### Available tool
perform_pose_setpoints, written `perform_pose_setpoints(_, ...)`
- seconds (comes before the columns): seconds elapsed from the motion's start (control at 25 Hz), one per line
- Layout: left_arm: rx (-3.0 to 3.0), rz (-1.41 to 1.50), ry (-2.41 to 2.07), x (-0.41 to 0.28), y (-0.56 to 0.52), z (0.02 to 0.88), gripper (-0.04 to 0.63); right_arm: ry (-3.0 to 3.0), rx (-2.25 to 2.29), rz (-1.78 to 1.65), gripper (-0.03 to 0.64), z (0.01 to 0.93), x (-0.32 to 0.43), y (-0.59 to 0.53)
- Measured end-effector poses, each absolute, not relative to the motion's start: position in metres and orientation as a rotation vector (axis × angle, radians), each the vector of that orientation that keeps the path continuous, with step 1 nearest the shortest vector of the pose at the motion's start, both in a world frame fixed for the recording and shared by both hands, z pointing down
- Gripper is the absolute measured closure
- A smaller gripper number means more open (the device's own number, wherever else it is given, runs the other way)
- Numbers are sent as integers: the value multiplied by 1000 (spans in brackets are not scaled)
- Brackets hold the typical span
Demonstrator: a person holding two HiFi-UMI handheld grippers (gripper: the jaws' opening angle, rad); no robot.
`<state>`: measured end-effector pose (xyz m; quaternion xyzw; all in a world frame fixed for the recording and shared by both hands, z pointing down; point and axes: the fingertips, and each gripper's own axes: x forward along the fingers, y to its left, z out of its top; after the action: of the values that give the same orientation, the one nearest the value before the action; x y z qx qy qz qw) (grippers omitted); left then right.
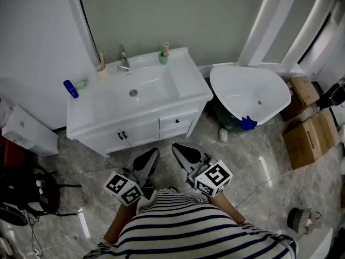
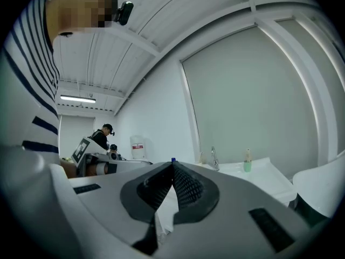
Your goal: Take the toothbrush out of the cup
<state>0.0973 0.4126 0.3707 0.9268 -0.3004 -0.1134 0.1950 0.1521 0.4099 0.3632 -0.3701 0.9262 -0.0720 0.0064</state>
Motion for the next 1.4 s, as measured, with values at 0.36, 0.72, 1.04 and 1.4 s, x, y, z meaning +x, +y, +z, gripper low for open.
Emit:
perform_pose_setpoints(0.36,2586,-325,-884,92,408,370,588,2908,-1103,-230,609,361,145,403)
perform_pose_setpoints(0.72,2587,-314,-901,99,398,373,588,2912,-1073,-252,609,365,151,391)
perform_pose_setpoints(1.04,2574,-320,-929,88,370,375,588,2902,-1052,-271,609,366,142,362)
perform_pose_setpoints(1.4,2562,-326,-856,73,289,385,588,2903,-1096,-324,609,378,117,286)
